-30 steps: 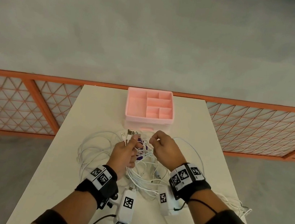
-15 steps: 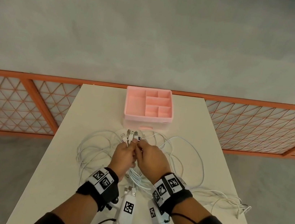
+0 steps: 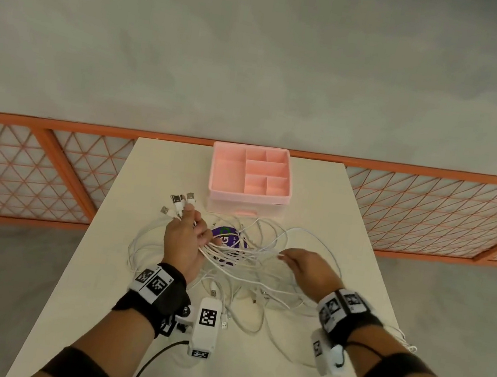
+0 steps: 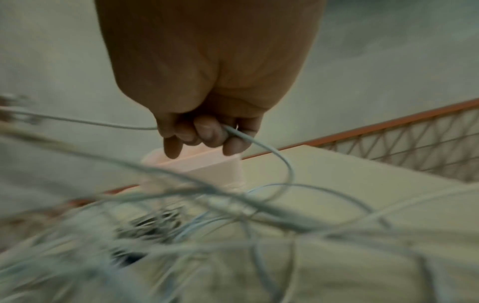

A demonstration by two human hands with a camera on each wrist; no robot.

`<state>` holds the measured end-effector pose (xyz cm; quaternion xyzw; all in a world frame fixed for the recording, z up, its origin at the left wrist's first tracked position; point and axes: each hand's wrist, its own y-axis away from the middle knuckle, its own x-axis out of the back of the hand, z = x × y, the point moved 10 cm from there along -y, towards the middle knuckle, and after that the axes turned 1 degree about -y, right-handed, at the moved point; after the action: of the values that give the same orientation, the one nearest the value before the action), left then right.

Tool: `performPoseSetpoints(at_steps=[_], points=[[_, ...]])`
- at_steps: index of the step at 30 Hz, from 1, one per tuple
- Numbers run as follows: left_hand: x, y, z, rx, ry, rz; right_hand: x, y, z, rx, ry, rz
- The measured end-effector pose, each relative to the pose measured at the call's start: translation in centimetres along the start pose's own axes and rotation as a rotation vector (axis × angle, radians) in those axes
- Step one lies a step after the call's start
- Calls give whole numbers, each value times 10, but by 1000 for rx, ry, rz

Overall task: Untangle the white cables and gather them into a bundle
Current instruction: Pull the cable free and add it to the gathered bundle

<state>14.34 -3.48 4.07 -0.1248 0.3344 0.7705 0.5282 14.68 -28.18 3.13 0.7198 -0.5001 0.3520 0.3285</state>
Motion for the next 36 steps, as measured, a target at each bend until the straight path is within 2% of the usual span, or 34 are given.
performPoseSetpoints(at_steps=[4, 6, 11, 15, 17, 21, 23, 24, 26, 28, 30, 33, 36], points=[[-7, 0, 0, 13, -42, -36, 52, -6, 48, -112, 83, 46], [-7, -1, -3, 33, -63, -51, 85, -8, 73, -217, 115, 102], [5, -4, 1, 44, -103, -14, 194, 21, 139, -564, -97, 451], [6, -7, 6, 28, -129, -2, 222, 47, 158, -627, -24, 568], [4, -6, 8, 17, -125, 1, 204, 55, 175, -695, 47, 500], [-3, -4, 7, -4, -147, -14, 126, 79, 219, -860, 220, 145], [-6, -2, 4, -6, -146, -21, 83, 77, 216, -814, 267, -51], [-9, -1, 2, -1, -144, -29, 65, 71, 201, -791, 256, -135], [-15, 2, -5, 18, -139, -54, 38, 48, 147, -620, 149, -218], [-22, 5, -12, 39, -144, -75, 20, 21, 73, -373, -133, -163], [-27, 8, -16, 45, -139, -91, 10, 4, -4, -145, -310, -118], [-31, 11, -14, 19, -132, -78, -28, -4, -92, 52, -311, -244], [-26, 10, -6, 9, -104, -58, -58, -8, -118, 117, -279, -220]])
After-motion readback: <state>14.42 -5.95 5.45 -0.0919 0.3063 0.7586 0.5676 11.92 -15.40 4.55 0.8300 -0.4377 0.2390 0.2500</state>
